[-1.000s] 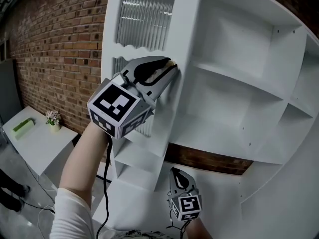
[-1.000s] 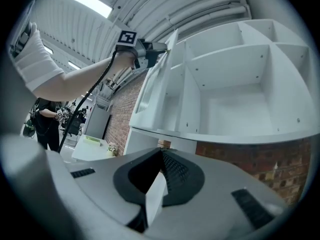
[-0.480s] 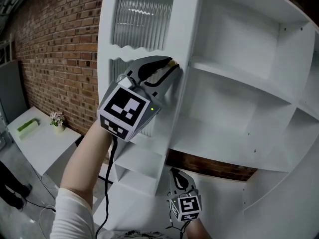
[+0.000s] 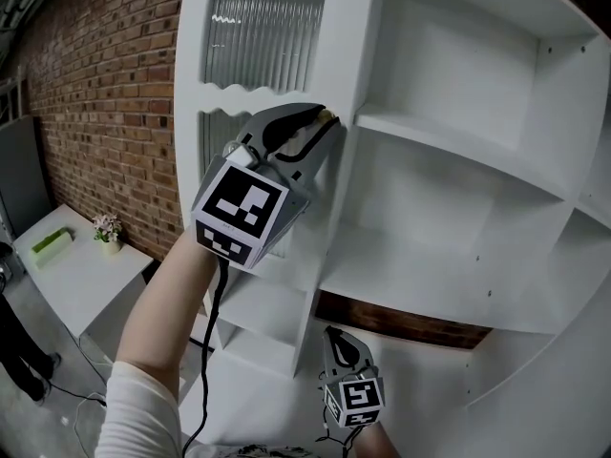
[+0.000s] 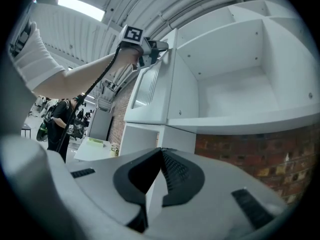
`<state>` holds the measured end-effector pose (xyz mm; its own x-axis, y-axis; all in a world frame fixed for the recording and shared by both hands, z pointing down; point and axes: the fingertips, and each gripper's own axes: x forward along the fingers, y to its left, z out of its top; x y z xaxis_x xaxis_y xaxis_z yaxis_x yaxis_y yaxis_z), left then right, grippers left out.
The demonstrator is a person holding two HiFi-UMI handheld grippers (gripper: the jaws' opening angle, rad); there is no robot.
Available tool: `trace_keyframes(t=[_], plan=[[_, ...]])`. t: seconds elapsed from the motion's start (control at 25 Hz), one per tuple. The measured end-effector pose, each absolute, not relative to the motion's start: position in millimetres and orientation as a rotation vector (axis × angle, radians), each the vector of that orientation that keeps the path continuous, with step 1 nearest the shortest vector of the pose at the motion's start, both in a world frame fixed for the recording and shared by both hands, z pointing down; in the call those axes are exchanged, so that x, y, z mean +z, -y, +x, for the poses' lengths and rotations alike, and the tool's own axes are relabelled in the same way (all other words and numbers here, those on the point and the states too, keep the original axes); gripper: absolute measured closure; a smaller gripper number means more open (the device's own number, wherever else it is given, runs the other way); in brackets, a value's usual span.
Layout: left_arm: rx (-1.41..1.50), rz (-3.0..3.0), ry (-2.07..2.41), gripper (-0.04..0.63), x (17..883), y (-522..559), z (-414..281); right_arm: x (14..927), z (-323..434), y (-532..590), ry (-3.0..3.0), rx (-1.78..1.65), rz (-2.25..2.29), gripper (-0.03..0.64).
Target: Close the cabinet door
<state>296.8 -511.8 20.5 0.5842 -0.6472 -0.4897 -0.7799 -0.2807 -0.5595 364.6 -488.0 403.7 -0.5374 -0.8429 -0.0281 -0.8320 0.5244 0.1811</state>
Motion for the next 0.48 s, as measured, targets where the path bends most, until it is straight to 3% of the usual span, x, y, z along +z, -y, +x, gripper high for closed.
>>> trace_keyframes(t=[0.48], plan=[[0.346, -2.044, -1.142, 0.497, 19.5, 518.6, 298.7, 399.7, 381.9, 485.9, 2.671, -0.246, 1.520, 0.615]])
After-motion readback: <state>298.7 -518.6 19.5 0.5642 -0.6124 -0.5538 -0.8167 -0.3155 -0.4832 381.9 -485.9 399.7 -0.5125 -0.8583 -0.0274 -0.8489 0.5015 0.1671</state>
